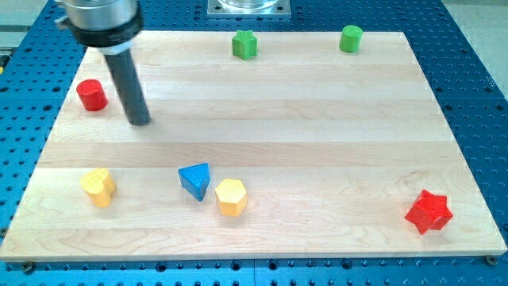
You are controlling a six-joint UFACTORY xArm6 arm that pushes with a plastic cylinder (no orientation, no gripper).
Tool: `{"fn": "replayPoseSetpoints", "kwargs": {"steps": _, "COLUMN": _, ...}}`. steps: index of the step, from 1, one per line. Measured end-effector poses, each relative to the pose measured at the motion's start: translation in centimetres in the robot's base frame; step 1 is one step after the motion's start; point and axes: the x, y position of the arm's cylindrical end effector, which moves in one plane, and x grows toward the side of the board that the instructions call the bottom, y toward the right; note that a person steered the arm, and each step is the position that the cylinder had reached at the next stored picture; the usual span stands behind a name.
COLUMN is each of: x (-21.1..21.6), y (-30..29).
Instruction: Move the heart into the blue triangle
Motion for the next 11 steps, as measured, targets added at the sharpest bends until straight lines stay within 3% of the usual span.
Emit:
{"fn": "replayPoseSetpoints", "kwargs": {"steps": 1, "x": -2.0, "y": -0.7}}
{"fn": "replayPoseSetpoints", "kwargs": {"steps": 2, "x": -0.8, "y": 0.6}}
{"fn": "replayPoseSetpoints", "kwargs": {"steps": 3, "x": 3.9, "y": -1.9}}
{"fn": "replayPoseSetpoints", "kwargs": {"steps": 4, "x": 8.7, "y": -9.2}}
{"fn": "replayPoseSetpoints", "kwargs": {"steps": 6, "x": 12.9, "y": 1.9}}
{"fn": "replayPoseSetpoints", "kwargs": {"steps": 7, "x": 13.3, "y": 2.4}}
{"fn": "replayPoseSetpoints", "kwargs": {"steps": 8, "x": 16.3, "y": 0.0}}
{"fn": "replayPoseSetpoints", "kwargs": {"steps": 10, "x": 16.1, "y": 6.9}}
{"fn": "replayPoseSetpoints", "kwargs": {"steps": 11, "x": 13.6, "y": -0.1}}
